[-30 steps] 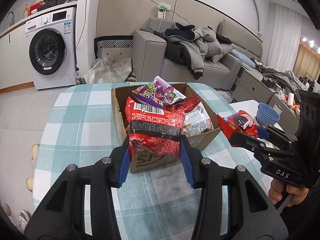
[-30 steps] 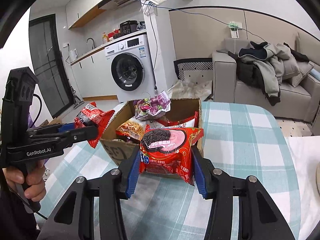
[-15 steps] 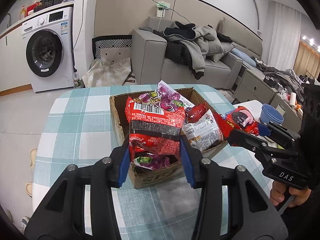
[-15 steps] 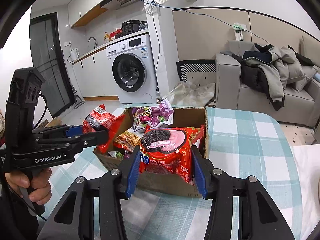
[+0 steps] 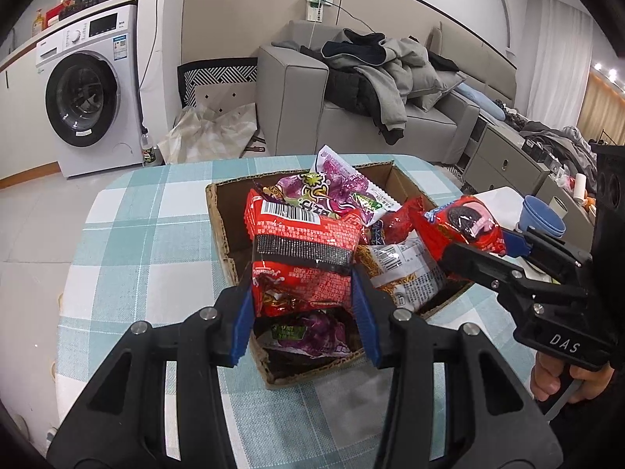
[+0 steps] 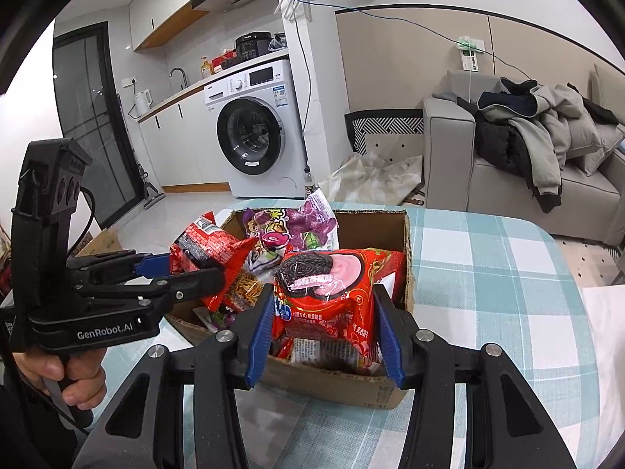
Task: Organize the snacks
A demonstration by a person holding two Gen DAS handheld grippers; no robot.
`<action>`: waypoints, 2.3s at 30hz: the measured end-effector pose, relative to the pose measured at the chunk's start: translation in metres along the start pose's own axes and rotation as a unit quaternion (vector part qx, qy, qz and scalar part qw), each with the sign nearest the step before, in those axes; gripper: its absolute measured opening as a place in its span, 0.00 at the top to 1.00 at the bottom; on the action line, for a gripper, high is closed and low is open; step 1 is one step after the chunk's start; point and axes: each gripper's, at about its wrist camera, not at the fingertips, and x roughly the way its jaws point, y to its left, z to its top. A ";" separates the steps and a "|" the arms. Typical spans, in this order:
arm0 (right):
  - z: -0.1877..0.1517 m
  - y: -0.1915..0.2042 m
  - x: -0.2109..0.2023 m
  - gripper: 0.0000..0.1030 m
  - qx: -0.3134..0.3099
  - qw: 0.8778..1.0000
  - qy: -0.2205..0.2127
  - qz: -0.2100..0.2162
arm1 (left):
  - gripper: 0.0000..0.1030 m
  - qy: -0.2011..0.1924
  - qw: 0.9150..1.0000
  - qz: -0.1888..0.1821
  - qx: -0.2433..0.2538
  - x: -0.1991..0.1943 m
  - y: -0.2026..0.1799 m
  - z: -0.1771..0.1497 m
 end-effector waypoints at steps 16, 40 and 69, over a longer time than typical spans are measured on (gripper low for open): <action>0.007 0.004 0.038 0.53 -0.019 1.000 0.019 0.003 | 0.59 0.023 1.000 -0.006 0.019 0.033 -0.005 -0.002; 0.008 -0.009 0.001 0.15 -0.020 0.999 -0.020 -0.038 | 0.35 0.020 1.000 -0.013 0.008 0.023 -0.011 -0.009; -0.083 0.006 -0.095 0.00 -0.005 0.992 -0.122 0.010 | 0.01 -0.125 0.989 0.081 -0.025 -0.089 0.004 -0.097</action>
